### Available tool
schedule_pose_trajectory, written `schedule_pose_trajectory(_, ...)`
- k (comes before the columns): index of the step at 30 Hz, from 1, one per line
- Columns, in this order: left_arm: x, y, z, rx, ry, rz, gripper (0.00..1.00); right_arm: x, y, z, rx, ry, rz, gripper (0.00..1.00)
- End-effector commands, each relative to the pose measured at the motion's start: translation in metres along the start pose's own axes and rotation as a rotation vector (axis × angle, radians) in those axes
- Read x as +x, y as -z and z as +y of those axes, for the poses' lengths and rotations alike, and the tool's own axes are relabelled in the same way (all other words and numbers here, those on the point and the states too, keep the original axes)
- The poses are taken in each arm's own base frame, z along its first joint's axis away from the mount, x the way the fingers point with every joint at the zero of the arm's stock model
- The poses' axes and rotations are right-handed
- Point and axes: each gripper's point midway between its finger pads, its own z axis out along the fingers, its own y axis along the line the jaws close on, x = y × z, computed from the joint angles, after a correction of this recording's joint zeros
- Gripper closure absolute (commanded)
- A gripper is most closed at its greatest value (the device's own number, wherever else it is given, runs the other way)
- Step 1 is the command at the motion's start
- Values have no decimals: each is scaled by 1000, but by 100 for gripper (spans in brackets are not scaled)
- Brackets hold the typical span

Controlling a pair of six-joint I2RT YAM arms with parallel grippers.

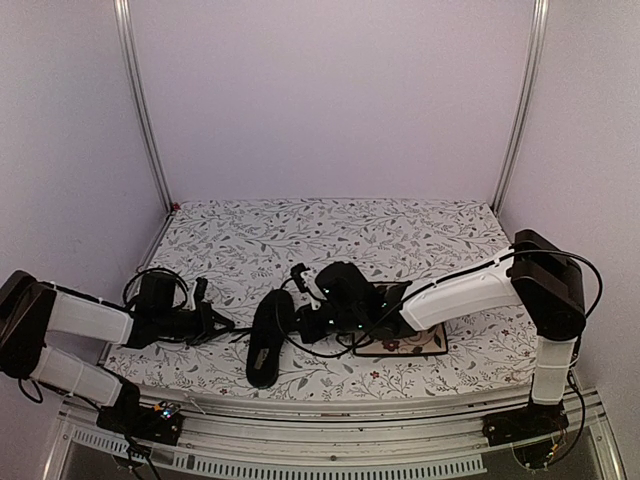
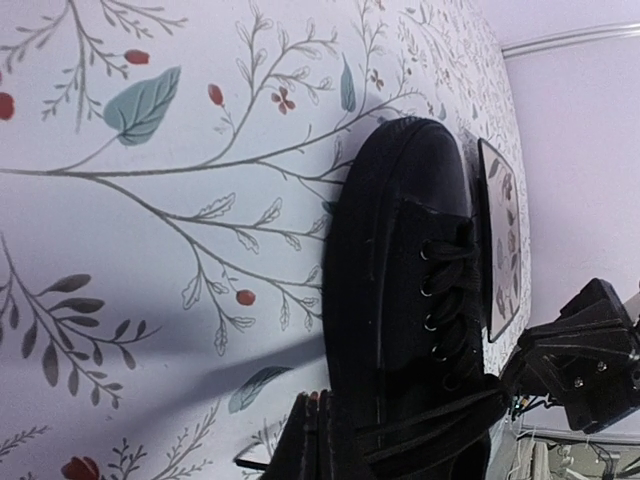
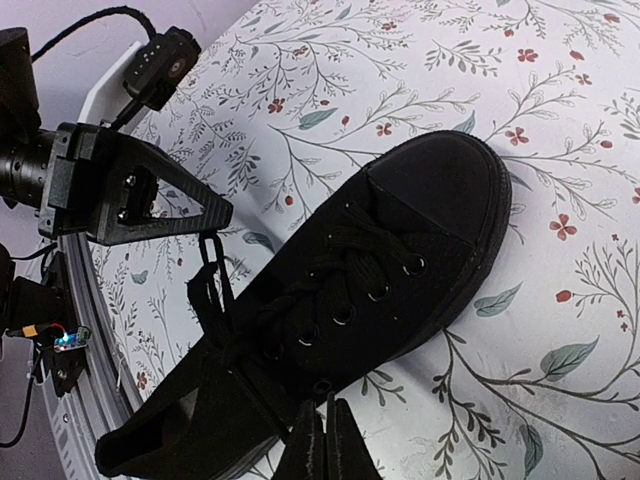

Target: Tie the shoes

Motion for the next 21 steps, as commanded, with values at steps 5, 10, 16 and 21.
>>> schedule_pose_trajectory(5,-2,7,30,-90,26,-33,100,-10,10,-15,3,-65,-30,98)
schedule_pose_trajectory(10,-1,9,39,-113,38,-39,100,-6,11,-21,13,-78,-23,98)
schedule_pose_trajectory(16,-2,10,46,-131,43,-42,100,-3,12,-27,19,-94,-20,98)
schedule_pose_trajectory(21,-1,9,50,-147,40,-41,100,-7,13,-27,16,-90,-29,98)
